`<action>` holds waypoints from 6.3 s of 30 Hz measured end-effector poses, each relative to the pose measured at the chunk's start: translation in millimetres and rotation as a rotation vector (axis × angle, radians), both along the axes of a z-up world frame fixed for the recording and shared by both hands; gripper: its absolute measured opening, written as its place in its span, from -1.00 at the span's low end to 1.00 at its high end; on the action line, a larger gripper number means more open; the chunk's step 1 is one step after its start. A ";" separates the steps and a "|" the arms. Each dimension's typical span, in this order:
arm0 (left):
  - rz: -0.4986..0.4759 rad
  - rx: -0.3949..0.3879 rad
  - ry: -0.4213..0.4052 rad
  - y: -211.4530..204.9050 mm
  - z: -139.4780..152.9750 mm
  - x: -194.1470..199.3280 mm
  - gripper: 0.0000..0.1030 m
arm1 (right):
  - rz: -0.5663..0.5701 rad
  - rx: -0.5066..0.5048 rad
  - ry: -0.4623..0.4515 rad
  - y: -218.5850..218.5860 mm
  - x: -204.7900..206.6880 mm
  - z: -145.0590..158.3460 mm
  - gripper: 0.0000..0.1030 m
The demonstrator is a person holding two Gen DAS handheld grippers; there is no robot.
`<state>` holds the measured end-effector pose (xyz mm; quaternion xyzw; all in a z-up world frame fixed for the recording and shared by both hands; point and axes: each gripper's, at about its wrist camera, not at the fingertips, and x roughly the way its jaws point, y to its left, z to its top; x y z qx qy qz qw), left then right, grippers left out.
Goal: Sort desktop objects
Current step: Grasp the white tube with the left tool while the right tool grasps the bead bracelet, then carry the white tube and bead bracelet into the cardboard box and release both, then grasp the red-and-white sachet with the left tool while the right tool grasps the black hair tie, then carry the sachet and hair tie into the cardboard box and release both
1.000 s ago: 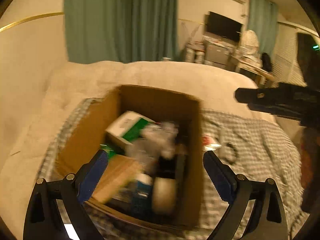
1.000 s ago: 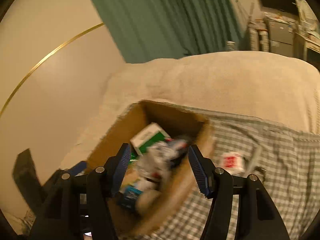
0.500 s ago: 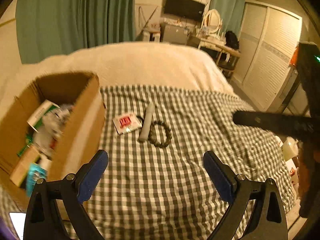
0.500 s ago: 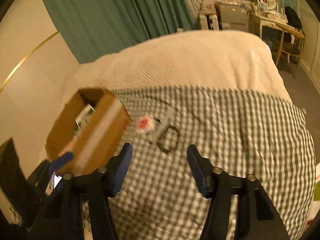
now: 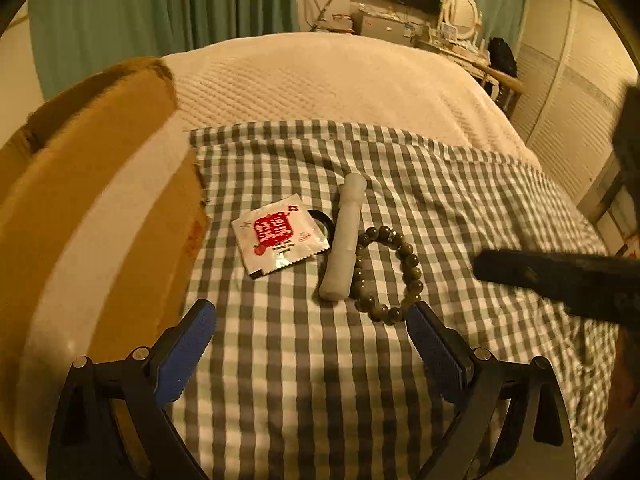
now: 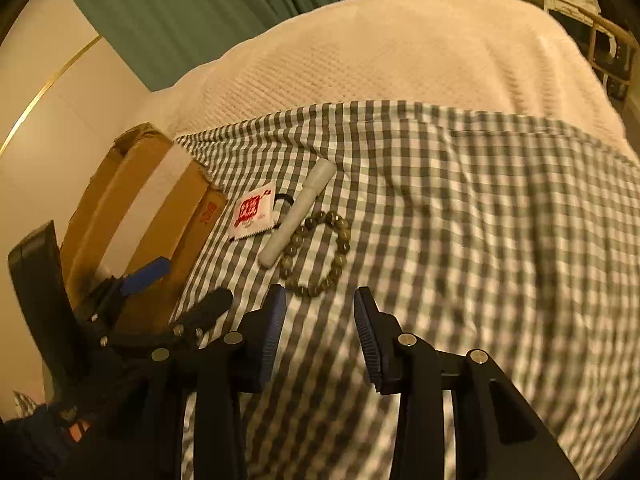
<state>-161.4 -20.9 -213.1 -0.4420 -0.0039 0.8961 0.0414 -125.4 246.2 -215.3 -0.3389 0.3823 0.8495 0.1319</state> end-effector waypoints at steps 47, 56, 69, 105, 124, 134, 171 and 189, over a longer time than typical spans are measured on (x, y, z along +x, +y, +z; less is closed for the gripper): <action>-0.041 0.236 0.076 -9.5 71.8 6.0 -0.64 | -0.061 0.104 -0.075 33.4 25.8 24.8 -0.79; 0.007 0.212 0.217 -46.9 165.2 48.7 -0.64 | -0.016 0.165 0.041 -21.4 16.9 123.3 -0.79; 0.244 0.138 0.200 -178.4 169.8 94.2 -0.62 | 0.157 0.227 0.227 -132.2 -80.5 235.7 -0.79; 0.006 0.073 0.195 -14.9 137.6 111.0 0.86 | -0.029 0.360 0.050 -82.0 31.6 180.4 -0.25; -0.156 -0.066 0.046 1.9 -13.6 -59.8 0.86 | 0.008 0.211 -0.076 0.3 28.9 25.1 -0.25; -0.210 -0.141 0.072 -34.5 -29.8 -73.7 0.86 | 0.023 0.112 -0.061 12.5 -58.8 -10.2 -0.25; -0.046 0.036 -0.078 -27.9 -46.4 -106.8 0.02 | 0.008 0.144 -0.166 40.8 -46.7 -25.1 -0.96; -0.101 0.175 0.036 -42.4 45.9 -25.0 -0.92 | 0.018 0.233 -0.128 -1.1 -29.9 60.8 -0.96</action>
